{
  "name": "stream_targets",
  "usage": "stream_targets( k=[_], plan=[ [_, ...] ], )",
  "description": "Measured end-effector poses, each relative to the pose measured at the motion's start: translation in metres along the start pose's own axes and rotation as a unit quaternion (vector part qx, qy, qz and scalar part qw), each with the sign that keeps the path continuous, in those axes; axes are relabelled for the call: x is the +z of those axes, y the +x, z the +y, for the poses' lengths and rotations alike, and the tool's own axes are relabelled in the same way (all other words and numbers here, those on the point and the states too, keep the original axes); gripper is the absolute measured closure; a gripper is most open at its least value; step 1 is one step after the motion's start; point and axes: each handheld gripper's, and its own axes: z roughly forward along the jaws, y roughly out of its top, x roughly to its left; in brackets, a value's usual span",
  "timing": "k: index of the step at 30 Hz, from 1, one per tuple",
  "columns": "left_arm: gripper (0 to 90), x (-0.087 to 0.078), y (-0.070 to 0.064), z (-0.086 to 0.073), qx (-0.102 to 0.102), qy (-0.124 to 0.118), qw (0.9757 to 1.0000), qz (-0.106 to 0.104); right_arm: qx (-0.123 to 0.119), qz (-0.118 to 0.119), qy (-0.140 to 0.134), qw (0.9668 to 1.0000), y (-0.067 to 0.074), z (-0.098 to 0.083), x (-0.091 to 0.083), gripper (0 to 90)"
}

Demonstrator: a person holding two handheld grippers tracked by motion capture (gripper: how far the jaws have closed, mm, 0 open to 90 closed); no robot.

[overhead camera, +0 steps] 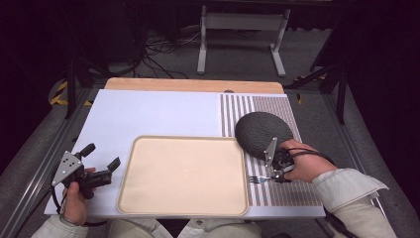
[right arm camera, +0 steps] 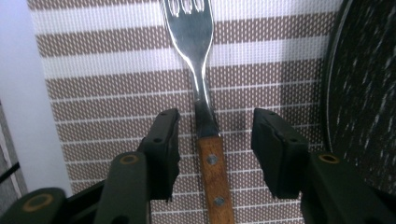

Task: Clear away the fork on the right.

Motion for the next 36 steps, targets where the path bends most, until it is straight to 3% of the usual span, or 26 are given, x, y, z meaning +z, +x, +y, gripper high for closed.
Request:
stream_targets(
  k=[6,10,20,27,36],
  plan=[
    [0.0,0.000,0.000,0.000,0.001,0.001,1.0000,-0.002,-0.016,0.013,0.029,0.9994,-0.002,-0.001,0.005,65.5],
    [0.0,0.000,0.000,0.000,0.001,0.001,1.0000,-0.003,-0.033,0.008,0.042,0.9985,-0.002,0.000,0.006,76.0],
    [0.0,0.000,0.000,0.000,0.001,0.001,1.0000,-0.003,-0.067,0.005,0.049,0.9965,0.001,0.002,0.007,77.5],
    [0.0,0.000,0.000,0.000,0.001,0.001,1.0000,-0.002,-0.066,0.003,0.045,0.9968,0.002,0.002,0.004,77.7],
    [0.1,0.000,0.000,0.000,0.000,0.001,1.0000,-0.002,-0.057,-0.017,0.031,0.9977,0.002,0.002,-0.019,77.7]
  ],
)
